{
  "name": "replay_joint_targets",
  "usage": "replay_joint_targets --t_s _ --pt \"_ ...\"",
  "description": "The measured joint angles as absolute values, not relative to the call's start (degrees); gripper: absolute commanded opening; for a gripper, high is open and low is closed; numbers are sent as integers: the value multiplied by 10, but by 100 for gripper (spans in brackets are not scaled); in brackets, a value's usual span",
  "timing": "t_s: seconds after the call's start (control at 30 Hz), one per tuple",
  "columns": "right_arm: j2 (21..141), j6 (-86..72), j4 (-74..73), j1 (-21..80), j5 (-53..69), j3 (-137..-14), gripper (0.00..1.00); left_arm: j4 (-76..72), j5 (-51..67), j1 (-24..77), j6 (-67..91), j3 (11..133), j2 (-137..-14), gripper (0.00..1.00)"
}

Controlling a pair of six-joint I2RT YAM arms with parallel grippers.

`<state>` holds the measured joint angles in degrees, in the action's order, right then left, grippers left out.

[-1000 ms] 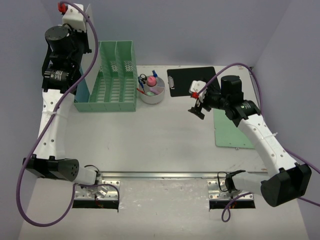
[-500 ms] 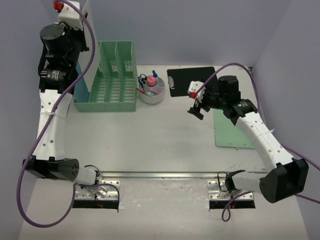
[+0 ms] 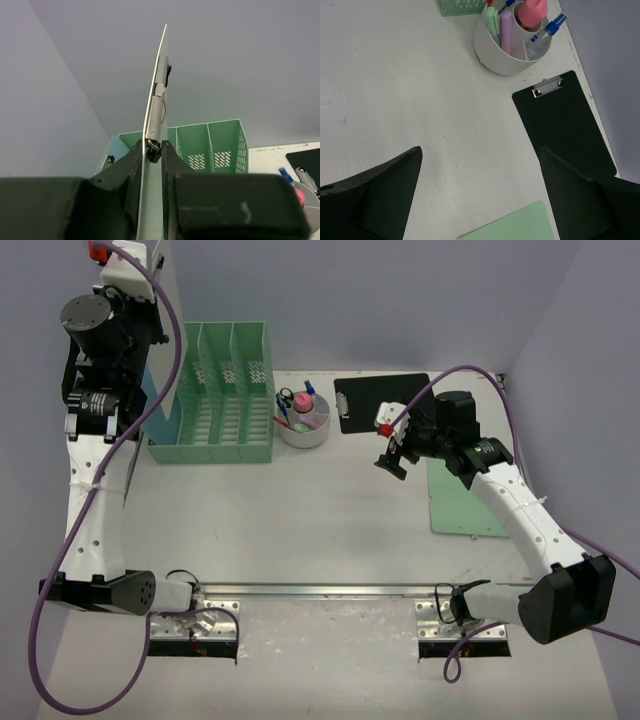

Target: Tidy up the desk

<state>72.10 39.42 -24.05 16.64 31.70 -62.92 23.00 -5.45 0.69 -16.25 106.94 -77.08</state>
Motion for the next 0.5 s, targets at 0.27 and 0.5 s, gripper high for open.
replay_joint_targets --t_s 0.27,0.5 --pt "722 394 -241 166 317 -629 99 214 -48 7 -164 1049 -778 0" --pt "731 394 -242 166 317 -629 99 191 -36 -4 -165 1049 -829 0"
